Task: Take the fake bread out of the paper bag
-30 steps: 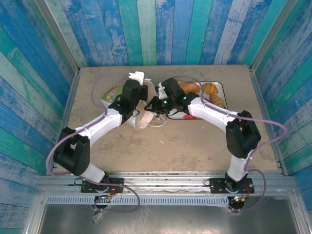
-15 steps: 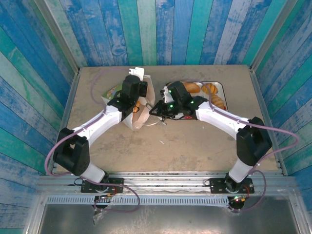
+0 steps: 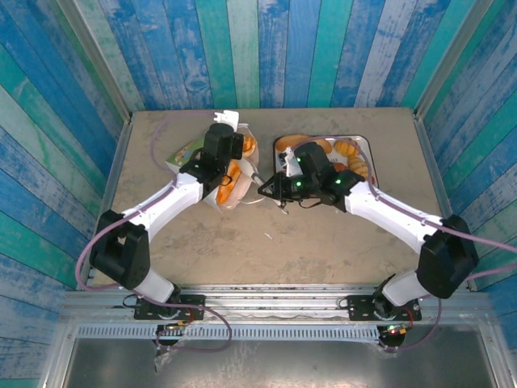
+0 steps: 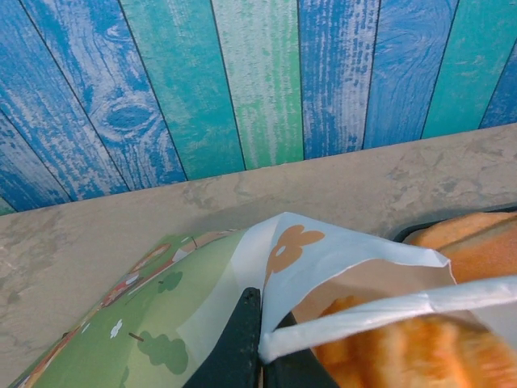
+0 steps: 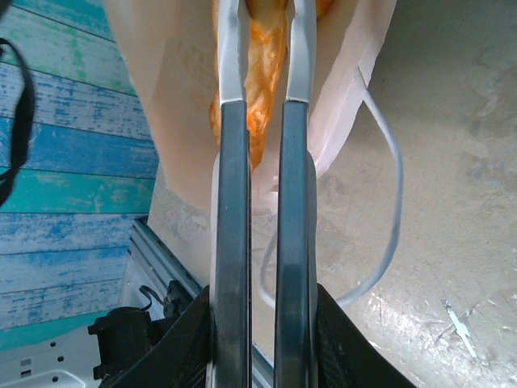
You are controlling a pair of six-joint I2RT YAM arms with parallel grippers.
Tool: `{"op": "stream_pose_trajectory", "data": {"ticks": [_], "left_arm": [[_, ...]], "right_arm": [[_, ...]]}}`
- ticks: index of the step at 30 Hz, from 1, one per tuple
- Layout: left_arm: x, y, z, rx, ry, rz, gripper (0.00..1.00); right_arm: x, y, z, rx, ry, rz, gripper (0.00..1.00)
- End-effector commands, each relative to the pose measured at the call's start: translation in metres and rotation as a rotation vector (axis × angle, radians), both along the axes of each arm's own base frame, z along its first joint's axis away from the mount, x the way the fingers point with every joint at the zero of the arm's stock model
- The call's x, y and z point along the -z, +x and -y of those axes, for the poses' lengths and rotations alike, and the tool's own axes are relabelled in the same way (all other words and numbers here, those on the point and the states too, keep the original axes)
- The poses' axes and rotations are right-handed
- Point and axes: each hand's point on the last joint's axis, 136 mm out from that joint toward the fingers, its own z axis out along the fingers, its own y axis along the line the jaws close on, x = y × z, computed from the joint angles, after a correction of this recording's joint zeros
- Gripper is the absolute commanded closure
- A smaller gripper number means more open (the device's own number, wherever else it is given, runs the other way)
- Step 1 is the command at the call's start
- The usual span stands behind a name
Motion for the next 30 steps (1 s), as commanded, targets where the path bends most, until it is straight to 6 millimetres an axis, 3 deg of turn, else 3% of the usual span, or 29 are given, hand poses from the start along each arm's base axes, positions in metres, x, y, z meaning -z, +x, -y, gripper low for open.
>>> {"op": "stream_pose_trajectory", "data": {"ticks": [1, 7, 11, 17, 24, 27, 30], "left_arm": [[0.007, 0.008, -0.003, -0.043, 0.012, -0.011, 1.00], [0.009, 0.010, -0.004, -0.050, 0.015, -0.018, 1.00], [0.008, 0.008, -0.005, -0.050, 0.020, -0.016, 1.00], [0.005, 0.005, -0.008, -0.054, 0.032, -0.012, 1.00], [0.008, 0.002, -0.008, -0.049, 0.038, -0.020, 1.00], [0.007, 0.000, -0.008, -0.041, 0.025, -0.018, 1.00], [0.002, -0.001, -0.007, -0.035, 0.003, -0.009, 1.00]], "right_arm": [[-0.024, 0.006, 0.006, 0.023, 0.029, 0.115, 0.86], [-0.031, 0.000, 0.017, 0.042, 0.026, 0.132, 0.86], [-0.042, -0.002, 0.035, 0.077, 0.013, 0.152, 0.86], [-0.062, -0.005, 0.072, 0.155, 0.030, 0.179, 0.85], [-0.081, 0.006, 0.136, 0.343, 0.039, 0.228, 0.83], [-0.080, 0.008, 0.162, 0.402, 0.024, 0.216, 0.83], [-0.064, 0.009, 0.184, 0.465, 0.016, 0.169, 0.83]]}}
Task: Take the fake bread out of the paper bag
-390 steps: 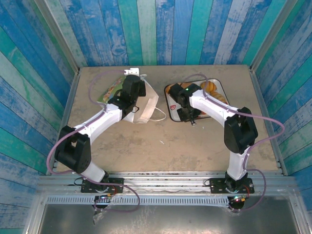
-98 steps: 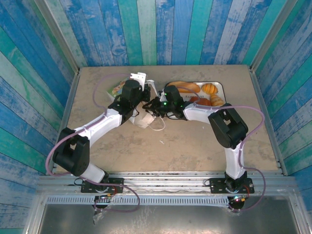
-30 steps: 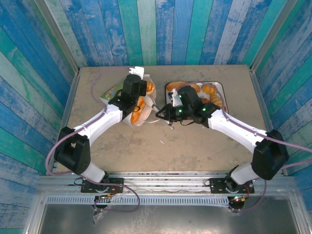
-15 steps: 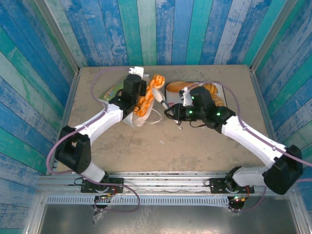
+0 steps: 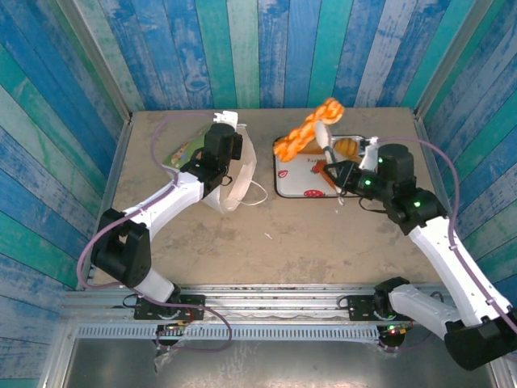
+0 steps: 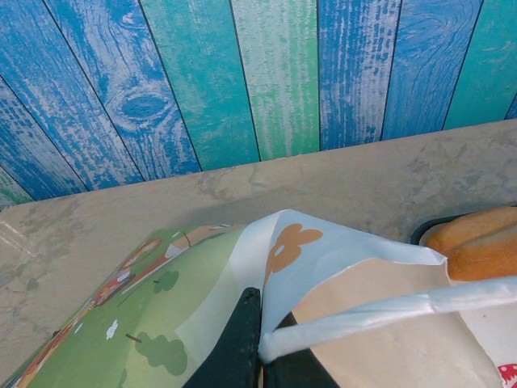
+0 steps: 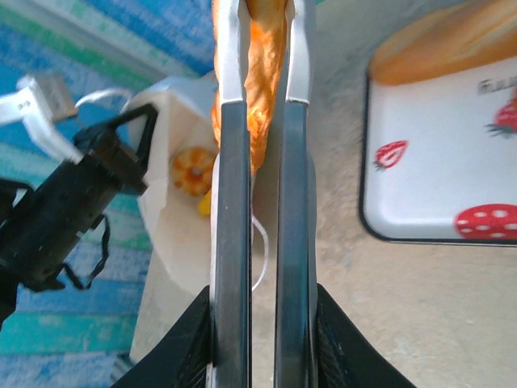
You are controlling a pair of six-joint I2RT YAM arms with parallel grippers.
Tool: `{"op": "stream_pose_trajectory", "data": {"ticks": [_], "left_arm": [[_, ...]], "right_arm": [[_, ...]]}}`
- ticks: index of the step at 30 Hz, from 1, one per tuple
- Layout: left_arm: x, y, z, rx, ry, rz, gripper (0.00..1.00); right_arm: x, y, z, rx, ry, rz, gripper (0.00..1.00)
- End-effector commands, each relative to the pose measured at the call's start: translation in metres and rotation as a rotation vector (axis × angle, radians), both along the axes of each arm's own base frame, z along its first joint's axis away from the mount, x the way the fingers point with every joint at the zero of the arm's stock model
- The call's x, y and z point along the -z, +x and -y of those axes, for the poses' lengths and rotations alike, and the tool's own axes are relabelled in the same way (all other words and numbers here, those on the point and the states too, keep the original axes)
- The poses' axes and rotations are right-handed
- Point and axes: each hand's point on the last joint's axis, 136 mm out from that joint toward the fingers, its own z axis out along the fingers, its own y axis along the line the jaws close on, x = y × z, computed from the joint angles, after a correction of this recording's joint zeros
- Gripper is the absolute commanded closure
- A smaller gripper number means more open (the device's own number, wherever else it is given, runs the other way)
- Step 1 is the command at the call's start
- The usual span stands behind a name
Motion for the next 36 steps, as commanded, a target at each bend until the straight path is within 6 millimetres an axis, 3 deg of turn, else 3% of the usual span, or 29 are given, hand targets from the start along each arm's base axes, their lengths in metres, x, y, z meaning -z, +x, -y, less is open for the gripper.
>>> {"op": "stream_pose_trajectory", "data": {"ticks": [1, 11, 14, 18, 28, 36], "left_arm": [[-0.005, -0.003, -0.001, 0.001, -0.025, 0.011, 1.00], [-0.016, -0.007, 0.006, 0.042, -0.075, 0.034, 1.00], [-0.017, -0.007, 0.007, 0.043, -0.078, 0.034, 1.00], [-0.017, -0.007, 0.007, 0.044, -0.089, 0.034, 1.00], [-0.014, -0.006, 0.013, 0.063, -0.111, 0.024, 1.00], [-0.014, -0.007, 0.011, 0.055, -0.109, 0.026, 1.00]], "right_arm": [[0.018, -0.004, 0.018, 0.030, 0.007, -0.043, 0.83], [0.073, 0.005, 0.036, -0.118, -0.121, -0.117, 0.82], [0.085, 0.008, 0.033, -0.167, -0.128, -0.138, 0.83], [0.095, 0.013, 0.025, -0.211, -0.100, -0.164, 0.83], [0.114, 0.028, 0.026, -0.136, -0.040, -0.209, 0.82], [0.128, 0.027, 0.026, -0.124, -0.033, -0.230, 0.82]]}}
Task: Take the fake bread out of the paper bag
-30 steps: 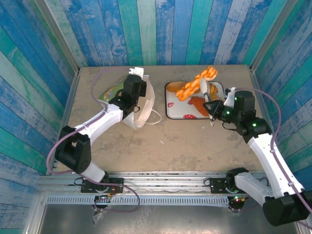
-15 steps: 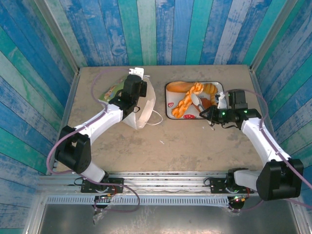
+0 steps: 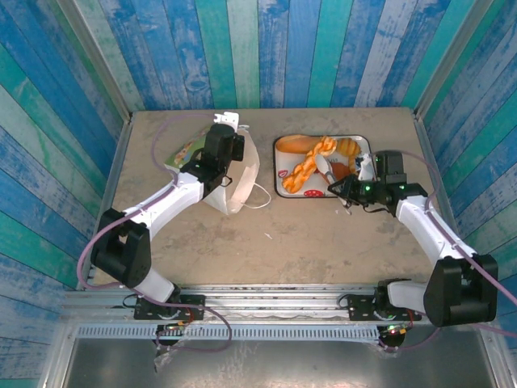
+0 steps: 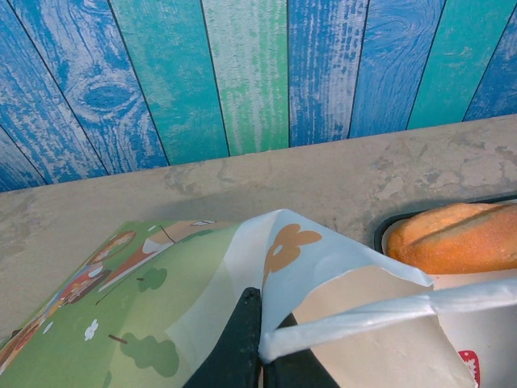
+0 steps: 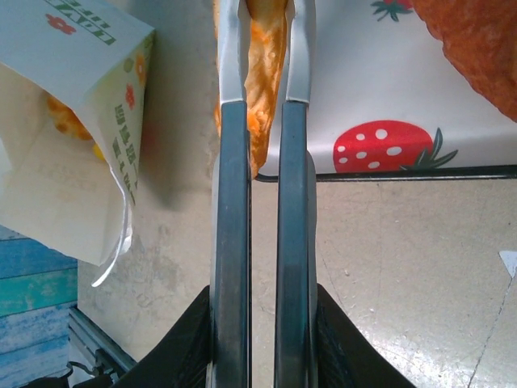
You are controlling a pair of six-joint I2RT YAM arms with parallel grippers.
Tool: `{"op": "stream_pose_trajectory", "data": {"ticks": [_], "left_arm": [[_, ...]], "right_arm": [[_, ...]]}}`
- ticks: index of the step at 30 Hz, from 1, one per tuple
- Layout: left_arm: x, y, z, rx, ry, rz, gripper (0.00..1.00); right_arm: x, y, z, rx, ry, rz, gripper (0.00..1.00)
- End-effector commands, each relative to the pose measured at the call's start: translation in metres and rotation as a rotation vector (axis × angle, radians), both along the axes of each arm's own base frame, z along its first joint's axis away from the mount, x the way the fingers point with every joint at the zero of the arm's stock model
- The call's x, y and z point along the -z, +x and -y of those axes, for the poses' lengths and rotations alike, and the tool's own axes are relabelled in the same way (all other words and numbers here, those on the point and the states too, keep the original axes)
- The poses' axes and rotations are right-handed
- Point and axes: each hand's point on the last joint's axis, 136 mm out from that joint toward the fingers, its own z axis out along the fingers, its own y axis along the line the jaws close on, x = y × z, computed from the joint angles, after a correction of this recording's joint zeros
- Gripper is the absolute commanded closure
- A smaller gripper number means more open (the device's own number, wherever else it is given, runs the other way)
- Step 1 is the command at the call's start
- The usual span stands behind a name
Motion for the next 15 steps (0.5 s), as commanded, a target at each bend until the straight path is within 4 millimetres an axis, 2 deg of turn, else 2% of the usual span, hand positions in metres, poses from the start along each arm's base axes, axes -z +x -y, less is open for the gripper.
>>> {"op": "stream_pose_trajectory", "data": {"ticks": [1, 6, 15], "left_arm": [[-0.019, -0.005, -0.002, -0.003, -0.043, 0.047, 1.00], [-0.019, -0.005, -0.001, 0.006, -0.052, 0.050, 1.00], [-0.015, -0.007, 0.000, 0.012, -0.051, 0.042, 1.00]], "right_arm": [[-0.004, 0.007, -0.002, -0.004, 0.015, 0.041, 0.82], [0.005, 0.008, -0.003, 0.012, 0.026, 0.032, 0.81], [0.012, 0.020, -0.010, 0.037, 0.051, 0.034, 0.81]]}}
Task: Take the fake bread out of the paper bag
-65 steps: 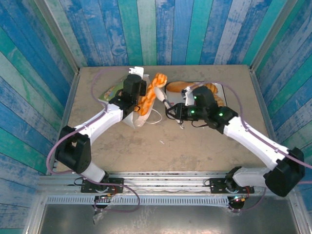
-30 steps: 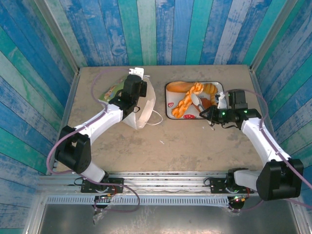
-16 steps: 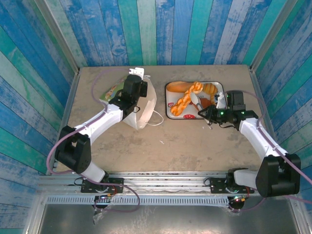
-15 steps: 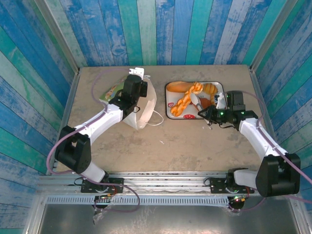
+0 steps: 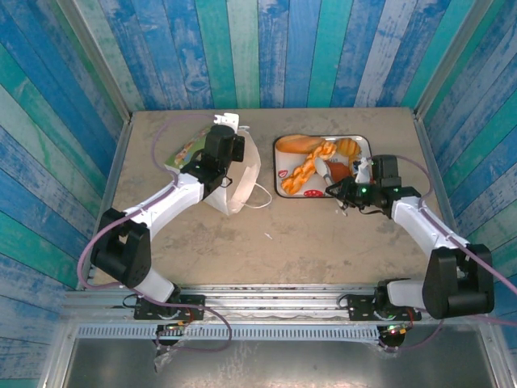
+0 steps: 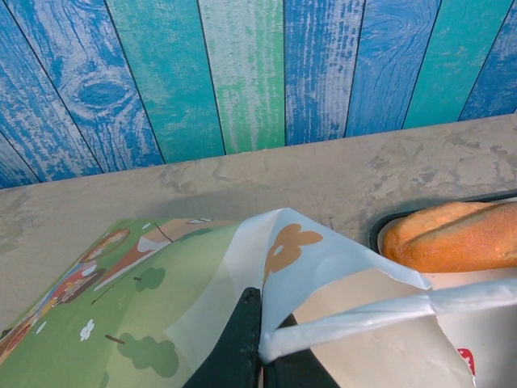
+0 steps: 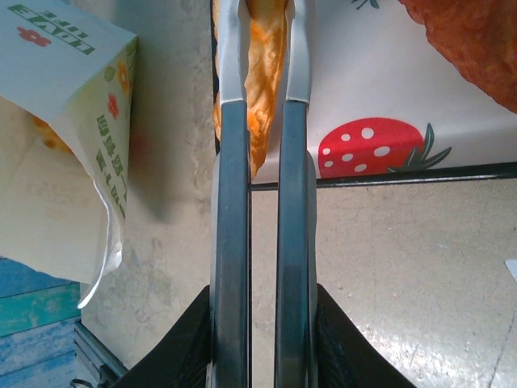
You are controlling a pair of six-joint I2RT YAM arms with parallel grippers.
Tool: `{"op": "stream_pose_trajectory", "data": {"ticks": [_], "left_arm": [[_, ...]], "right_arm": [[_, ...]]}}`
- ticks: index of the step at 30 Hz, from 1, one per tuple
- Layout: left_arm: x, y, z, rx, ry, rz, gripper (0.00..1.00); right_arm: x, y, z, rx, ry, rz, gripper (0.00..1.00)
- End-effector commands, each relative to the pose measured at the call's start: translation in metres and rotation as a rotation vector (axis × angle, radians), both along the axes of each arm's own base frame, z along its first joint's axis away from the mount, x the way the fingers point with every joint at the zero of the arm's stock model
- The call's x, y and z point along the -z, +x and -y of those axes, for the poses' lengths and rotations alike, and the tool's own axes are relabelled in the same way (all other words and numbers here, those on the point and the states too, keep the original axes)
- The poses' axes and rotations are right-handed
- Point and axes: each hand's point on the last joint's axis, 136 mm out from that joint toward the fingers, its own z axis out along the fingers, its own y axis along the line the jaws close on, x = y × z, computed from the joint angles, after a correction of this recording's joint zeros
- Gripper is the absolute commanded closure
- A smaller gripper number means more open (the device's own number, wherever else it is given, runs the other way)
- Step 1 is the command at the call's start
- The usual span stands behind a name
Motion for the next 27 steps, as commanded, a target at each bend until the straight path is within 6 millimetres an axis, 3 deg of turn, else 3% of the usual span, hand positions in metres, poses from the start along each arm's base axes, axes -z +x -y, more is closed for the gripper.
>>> {"op": "stream_pose_trajectory", "data": {"ticks": [1, 12, 27], "left_arm": [[-0.019, -0.006, -0.001, 0.006, -0.043, 0.044, 1.00], [-0.016, -0.007, 0.000, 0.012, -0.048, 0.041, 1.00], [-0.020, -0.009, 0.000, 0.017, -0.055, 0.047, 1.00]], "right_arm": [[-0.010, 0.014, -0.007, -0.002, 0.024, 0.064, 0.81], [0.006, 0.019, -0.013, -0.020, 0.006, 0.019, 0.78], [0.014, 0.017, -0.006, 0.005, -0.042, -0.035, 0.51]]}}
